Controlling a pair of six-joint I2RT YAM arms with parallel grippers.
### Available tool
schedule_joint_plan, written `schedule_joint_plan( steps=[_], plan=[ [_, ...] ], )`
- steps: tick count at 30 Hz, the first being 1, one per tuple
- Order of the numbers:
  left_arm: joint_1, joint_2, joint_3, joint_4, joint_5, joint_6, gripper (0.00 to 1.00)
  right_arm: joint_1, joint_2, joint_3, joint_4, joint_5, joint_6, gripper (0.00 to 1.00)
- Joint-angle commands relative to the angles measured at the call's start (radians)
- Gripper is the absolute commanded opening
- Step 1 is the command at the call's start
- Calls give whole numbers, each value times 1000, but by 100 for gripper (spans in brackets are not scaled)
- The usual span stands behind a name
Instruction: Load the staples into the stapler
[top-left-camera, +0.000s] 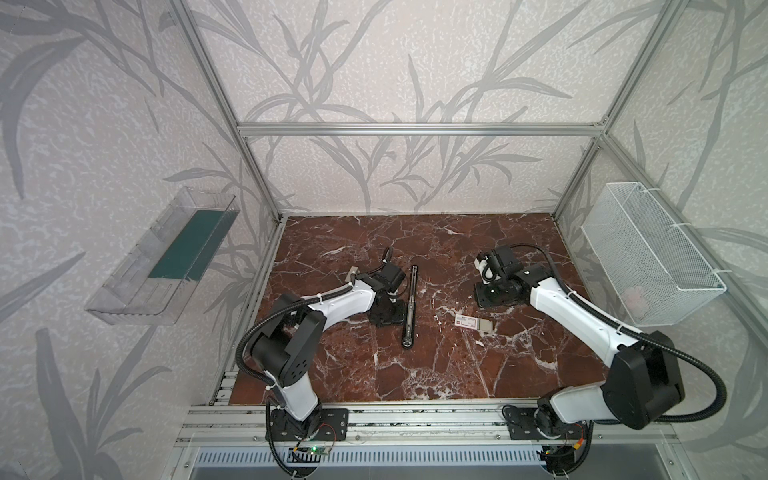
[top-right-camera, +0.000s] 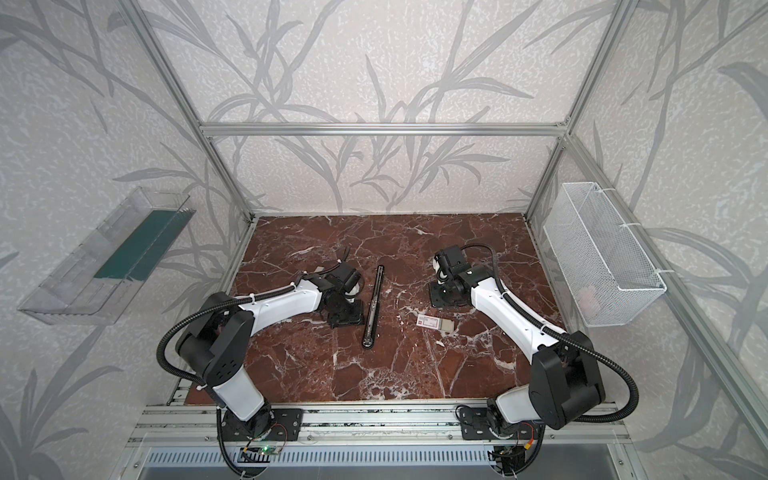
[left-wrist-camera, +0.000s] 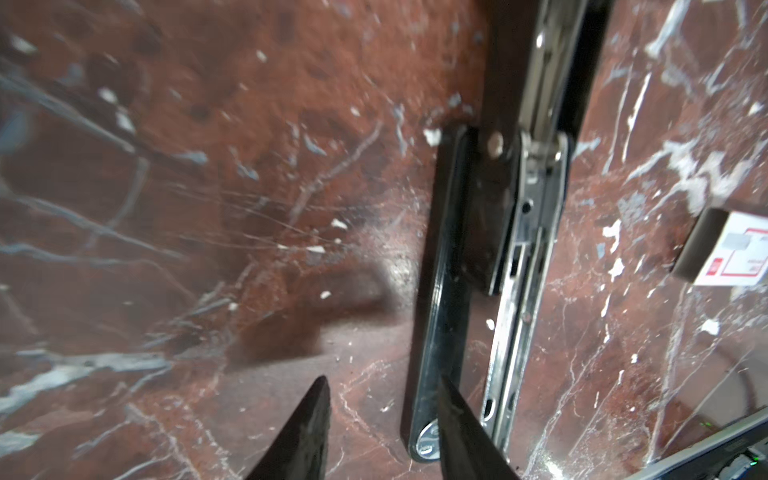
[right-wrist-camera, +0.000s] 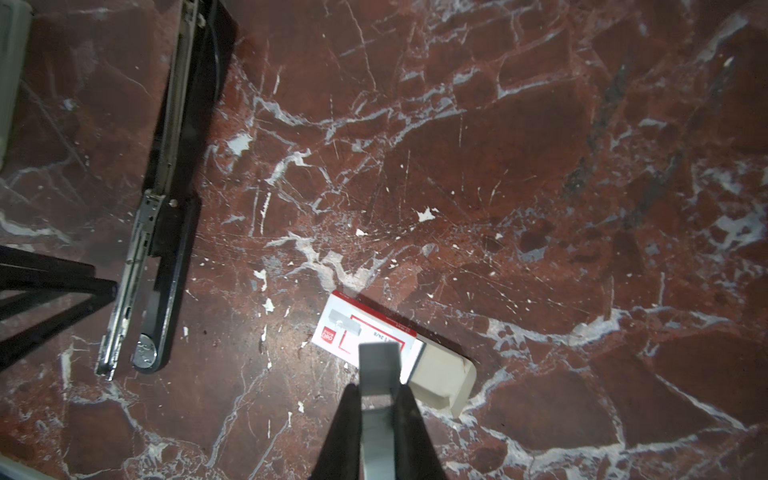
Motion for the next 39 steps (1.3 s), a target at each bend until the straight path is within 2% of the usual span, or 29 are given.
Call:
schedule_joint_plan(
  steps=[1, 5, 13, 21, 25, 30, 35, 39],
  plan=[
    [-31, 41, 2, -21, 17, -9, 44, 3, -35, 19, 33, -53, 24, 11],
    [-61, 70, 26, -8, 39, -11, 43, -1, -49, 3, 41, -56, 14, 12],
    [-92, 85, 61, 36, 83, -10, 43, -53, -124, -78, 160, -317, 11, 12],
    [-75, -55, -19, 50, 6, -14, 43, -60, -204, -136, 315, -574, 2, 12],
    [-45, -134, -69, 73, -22, -16, 43, -61, -217, -151, 354, -631, -3, 12],
    [-7, -226, -110, 133, -24, -1, 43, -61, -206, -154, 320, -568, -23, 13],
    [19, -227, -94, 133, -12, 13, 43, -60, -81, -93, 115, -375, -94, 13],
    [26, -208, -97, 144, 5, 9, 43, -56, 24, -66, -8, -198, -105, 13]
  ],
)
